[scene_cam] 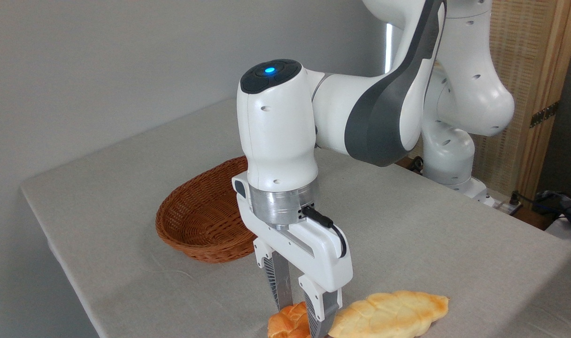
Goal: Put bread into the basket
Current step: 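Close the gripper on the small round orange bun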
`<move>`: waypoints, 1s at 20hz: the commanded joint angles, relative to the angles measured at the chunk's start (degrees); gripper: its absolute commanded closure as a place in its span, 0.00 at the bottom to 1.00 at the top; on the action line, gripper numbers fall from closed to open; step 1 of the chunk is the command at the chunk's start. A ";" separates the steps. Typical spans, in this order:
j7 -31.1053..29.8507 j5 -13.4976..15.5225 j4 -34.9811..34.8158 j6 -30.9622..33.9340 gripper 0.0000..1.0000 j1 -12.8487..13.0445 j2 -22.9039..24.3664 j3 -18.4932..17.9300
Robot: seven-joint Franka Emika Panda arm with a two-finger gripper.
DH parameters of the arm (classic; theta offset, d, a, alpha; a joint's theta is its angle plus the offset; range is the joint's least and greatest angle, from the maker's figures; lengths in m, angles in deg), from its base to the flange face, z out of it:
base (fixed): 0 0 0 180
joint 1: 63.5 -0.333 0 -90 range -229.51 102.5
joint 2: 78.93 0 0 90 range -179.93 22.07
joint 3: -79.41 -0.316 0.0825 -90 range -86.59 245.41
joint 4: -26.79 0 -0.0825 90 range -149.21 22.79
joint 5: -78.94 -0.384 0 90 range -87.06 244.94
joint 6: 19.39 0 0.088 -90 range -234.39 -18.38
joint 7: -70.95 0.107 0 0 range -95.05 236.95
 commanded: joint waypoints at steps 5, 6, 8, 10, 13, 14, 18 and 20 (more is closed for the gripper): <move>1.29 1.20 -0.57 -1.43 0.64 -0.05 0.20 -0.29; 1.29 1.20 -0.57 -1.43 0.64 0.04 0.20 -0.29; 1.29 1.20 -0.57 -1.43 0.64 0.04 0.20 -0.29; 1.21 1.20 -0.57 -1.43 0.64 -0.05 0.20 -0.29; 1.12 1.29 -0.40 -1.08 0.64 0.04 0.46 -0.12; 0.77 1.38 -0.40 -0.91 0.64 0.04 0.63 0.14; -0.46 4.72 0.13 1.01 0.64 0.48 2.48 0.85; -2.91 4.81 1.18 2.69 0.64 0.48 4.23 2.42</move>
